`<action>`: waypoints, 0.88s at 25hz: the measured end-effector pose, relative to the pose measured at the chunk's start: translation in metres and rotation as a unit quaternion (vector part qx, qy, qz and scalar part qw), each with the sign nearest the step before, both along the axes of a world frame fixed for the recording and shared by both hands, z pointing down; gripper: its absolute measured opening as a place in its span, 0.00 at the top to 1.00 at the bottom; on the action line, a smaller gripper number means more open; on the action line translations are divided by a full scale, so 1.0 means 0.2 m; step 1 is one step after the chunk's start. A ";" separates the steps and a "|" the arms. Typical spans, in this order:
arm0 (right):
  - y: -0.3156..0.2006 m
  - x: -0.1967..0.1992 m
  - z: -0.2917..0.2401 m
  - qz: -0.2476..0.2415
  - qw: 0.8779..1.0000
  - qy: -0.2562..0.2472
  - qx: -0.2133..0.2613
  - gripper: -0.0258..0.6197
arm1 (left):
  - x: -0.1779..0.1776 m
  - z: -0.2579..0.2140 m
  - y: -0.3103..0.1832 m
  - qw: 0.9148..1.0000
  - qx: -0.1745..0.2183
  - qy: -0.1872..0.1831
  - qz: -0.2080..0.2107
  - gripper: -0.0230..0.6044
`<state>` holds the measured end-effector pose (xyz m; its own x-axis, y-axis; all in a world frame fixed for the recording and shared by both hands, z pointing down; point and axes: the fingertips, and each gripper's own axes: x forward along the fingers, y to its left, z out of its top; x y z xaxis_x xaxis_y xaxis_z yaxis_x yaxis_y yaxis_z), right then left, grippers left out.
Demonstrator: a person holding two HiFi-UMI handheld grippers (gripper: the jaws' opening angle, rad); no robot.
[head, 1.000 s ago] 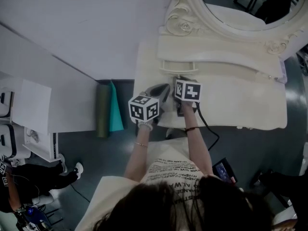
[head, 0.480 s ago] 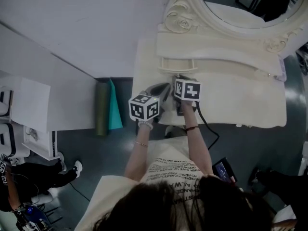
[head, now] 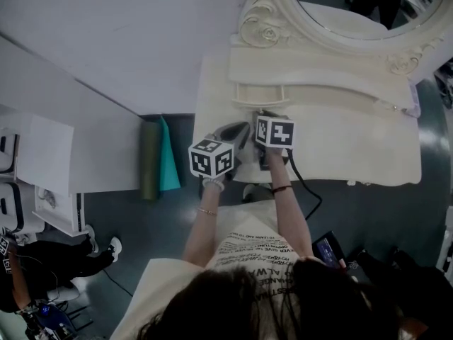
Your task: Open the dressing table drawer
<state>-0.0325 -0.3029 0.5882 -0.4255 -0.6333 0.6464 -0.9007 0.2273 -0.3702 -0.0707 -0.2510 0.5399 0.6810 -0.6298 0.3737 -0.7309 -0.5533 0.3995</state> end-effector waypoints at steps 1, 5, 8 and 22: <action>0.00 0.00 0.00 0.000 1.000 0.000 0.000 0.80 | 0.00 0.00 0.00 1.000 0.000 0.000 0.001 0.97; 0.01 0.00 0.00 0.000 1.000 0.001 0.001 0.80 | 0.00 0.00 0.01 1.000 0.000 0.001 0.002 0.97; 0.01 0.00 0.00 0.001 1.000 0.001 0.000 0.80 | 0.00 0.00 0.01 1.000 0.000 0.001 0.001 0.97; 0.04 0.00 0.00 0.005 1.000 0.005 0.000 0.80 | -0.01 0.00 0.04 1.000 0.000 0.001 0.003 0.97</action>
<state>-0.0325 -0.2949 0.5878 -0.4134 -0.6380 0.6497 -0.9062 0.2189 -0.3617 -0.0726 -0.2429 0.5400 0.6860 -0.6256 0.3717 -0.7264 -0.5585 0.4006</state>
